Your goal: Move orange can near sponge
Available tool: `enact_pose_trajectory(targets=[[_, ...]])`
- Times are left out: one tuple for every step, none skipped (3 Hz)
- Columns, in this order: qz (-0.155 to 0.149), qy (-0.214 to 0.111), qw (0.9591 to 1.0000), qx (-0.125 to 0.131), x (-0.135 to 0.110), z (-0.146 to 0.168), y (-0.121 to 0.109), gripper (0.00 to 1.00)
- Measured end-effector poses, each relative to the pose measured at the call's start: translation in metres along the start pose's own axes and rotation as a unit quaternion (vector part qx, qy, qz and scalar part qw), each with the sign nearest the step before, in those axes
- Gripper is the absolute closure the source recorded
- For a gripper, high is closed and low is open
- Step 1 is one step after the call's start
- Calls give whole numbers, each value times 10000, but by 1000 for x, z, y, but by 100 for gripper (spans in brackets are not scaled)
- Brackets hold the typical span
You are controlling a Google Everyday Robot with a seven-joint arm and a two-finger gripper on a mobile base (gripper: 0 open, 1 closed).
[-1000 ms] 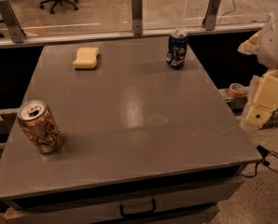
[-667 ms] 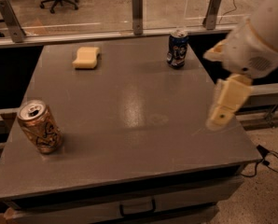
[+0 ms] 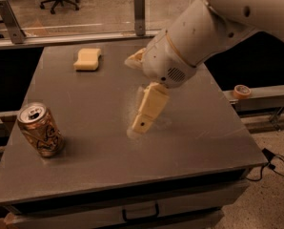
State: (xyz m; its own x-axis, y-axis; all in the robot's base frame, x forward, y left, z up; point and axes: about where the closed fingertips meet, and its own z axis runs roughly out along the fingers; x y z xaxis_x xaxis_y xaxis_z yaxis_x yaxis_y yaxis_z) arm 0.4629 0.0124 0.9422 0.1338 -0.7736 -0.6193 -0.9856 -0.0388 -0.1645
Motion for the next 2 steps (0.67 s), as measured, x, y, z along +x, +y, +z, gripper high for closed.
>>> enact_pose_trajectory(targets=[[-74,-186,9998,-17,-18,8,1,0],[-74,-186,9998,-17,-18,8,1,0]])
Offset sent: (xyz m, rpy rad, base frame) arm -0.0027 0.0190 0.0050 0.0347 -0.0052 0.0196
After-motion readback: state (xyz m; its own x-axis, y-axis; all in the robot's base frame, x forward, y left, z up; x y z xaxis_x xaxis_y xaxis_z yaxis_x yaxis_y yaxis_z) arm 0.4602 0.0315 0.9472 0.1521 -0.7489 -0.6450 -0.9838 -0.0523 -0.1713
